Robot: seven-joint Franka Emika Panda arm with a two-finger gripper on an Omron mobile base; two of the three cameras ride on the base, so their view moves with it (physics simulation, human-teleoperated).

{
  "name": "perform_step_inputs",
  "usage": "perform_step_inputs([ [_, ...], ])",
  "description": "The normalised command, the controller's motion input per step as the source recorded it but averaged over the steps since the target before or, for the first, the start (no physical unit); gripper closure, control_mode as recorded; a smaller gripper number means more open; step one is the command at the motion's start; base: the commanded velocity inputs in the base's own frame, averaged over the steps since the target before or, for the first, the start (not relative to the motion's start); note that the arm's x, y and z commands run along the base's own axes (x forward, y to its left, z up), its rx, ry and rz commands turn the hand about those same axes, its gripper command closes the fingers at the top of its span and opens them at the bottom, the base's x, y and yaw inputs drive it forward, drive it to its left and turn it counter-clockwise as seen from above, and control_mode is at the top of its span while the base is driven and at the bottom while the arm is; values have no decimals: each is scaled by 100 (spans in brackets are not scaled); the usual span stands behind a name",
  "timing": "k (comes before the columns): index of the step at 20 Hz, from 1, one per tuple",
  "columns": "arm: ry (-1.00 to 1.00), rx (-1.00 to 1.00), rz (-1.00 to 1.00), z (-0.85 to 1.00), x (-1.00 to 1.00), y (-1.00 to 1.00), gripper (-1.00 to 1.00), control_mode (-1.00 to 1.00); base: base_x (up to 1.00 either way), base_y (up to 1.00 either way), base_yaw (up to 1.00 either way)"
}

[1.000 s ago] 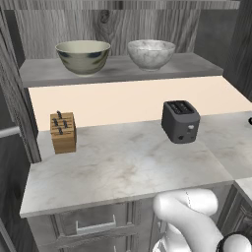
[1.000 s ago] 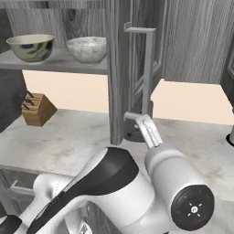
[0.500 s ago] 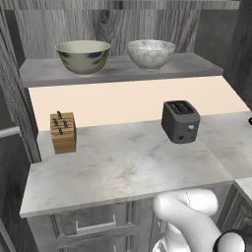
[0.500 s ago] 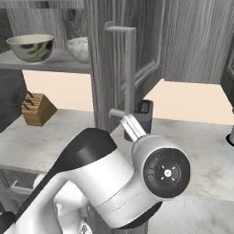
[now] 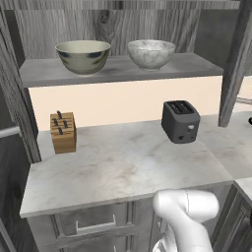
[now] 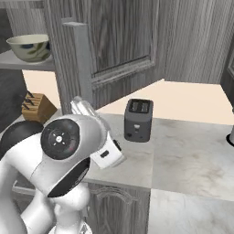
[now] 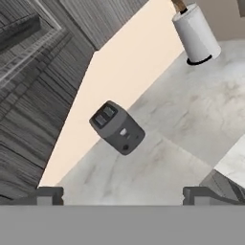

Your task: Open the cabinet. Pick the bowls from the counter and place them in the cabinet. Then close the cabinet.

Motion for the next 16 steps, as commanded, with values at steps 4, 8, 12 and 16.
perform_step_inputs([
  [4, 0, -15, -26, 41, 100, 100, -100, -100, 0, 0, 0],
  [8, 6, -17, -29, 63, 100, 86, -100, -100, 0, 0, 0],
  [12, 18, -15, -30, 58, 100, 65, -100, -100, 0, 0, 0],
  [16, 14, -15, -29, 17, 100, 68, -100, -100, 0, 0, 0],
])
